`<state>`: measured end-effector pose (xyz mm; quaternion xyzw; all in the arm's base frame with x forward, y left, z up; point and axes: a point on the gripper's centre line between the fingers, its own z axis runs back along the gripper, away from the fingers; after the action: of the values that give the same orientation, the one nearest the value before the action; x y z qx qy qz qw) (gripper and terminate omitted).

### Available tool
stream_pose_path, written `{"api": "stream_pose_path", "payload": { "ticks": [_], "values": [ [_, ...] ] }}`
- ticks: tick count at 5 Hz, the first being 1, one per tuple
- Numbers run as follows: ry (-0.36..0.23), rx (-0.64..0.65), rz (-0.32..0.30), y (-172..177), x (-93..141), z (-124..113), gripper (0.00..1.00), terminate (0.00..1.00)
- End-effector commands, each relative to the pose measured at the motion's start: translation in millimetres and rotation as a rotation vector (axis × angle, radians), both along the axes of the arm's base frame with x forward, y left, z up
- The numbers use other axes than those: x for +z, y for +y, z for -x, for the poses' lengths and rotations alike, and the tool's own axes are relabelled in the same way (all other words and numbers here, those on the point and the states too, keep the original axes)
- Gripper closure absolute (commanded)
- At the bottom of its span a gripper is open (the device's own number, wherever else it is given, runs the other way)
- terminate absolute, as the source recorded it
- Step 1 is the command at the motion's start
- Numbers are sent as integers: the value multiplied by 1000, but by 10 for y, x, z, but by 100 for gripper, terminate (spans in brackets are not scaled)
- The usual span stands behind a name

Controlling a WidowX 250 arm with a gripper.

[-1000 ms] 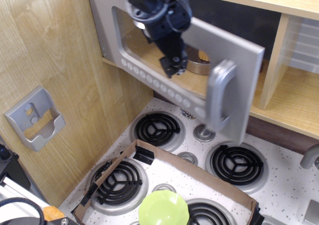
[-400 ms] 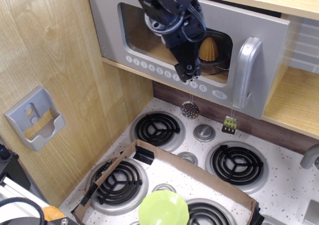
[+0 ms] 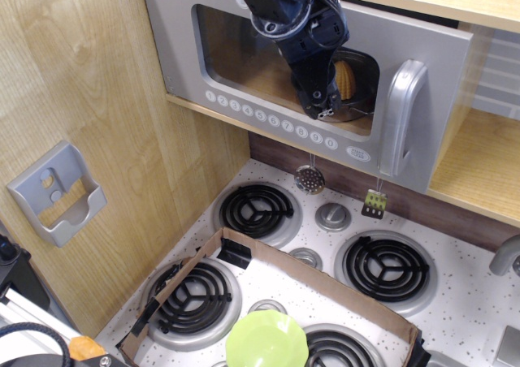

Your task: Close microwave

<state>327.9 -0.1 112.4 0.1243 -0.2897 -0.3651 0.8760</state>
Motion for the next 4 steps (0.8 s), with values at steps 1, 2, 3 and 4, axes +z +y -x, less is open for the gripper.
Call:
{"api": "stream_pose_path", "payload": {
  "ticks": [1, 2, 3, 4],
  "values": [
    [-64, -42, -31, -113, 316, -129, 0, 0],
    [-69, -52, -38, -122, 334, -144, 0, 0],
    [-57, -24, -41, -137, 339, -115, 0, 0],
    [103, 140, -32, -193, 332, 7, 0, 0]
  ]
}}
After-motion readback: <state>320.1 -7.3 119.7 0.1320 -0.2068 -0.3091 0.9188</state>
